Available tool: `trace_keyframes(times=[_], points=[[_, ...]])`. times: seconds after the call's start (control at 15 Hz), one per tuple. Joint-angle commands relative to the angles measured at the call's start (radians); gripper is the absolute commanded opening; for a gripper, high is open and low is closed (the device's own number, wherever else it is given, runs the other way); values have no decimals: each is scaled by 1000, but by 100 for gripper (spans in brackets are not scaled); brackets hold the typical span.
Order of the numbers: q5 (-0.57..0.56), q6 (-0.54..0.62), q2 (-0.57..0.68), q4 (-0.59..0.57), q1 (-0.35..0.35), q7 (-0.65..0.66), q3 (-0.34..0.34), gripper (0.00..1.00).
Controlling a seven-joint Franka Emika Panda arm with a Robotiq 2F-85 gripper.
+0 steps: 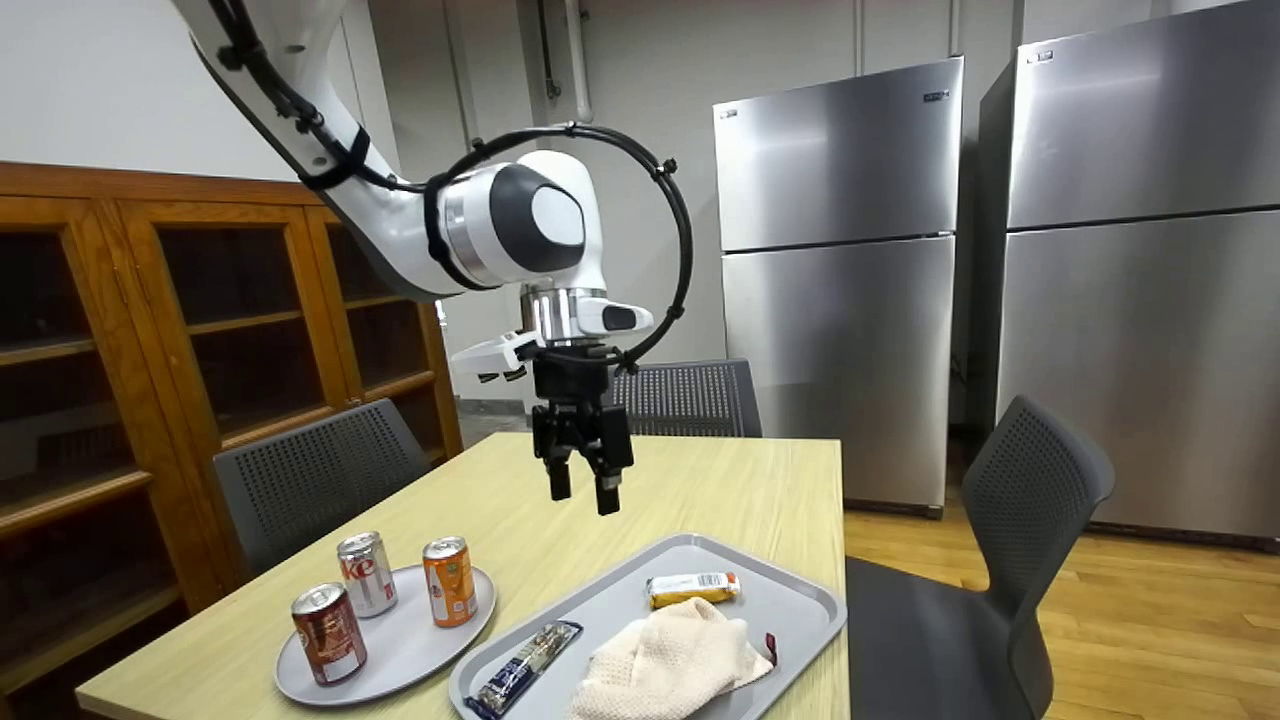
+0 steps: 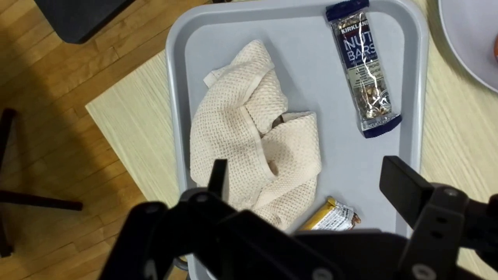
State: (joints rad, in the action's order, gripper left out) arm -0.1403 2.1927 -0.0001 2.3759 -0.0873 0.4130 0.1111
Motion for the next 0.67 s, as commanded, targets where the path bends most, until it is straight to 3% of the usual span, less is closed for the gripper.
trace_keyframes(times=[0.0, 0.6], points=[[-30, 37, 20, 20, -13, 79, 8, 100], [-3, 144, 136, 19, -12, 176, 57, 100]])
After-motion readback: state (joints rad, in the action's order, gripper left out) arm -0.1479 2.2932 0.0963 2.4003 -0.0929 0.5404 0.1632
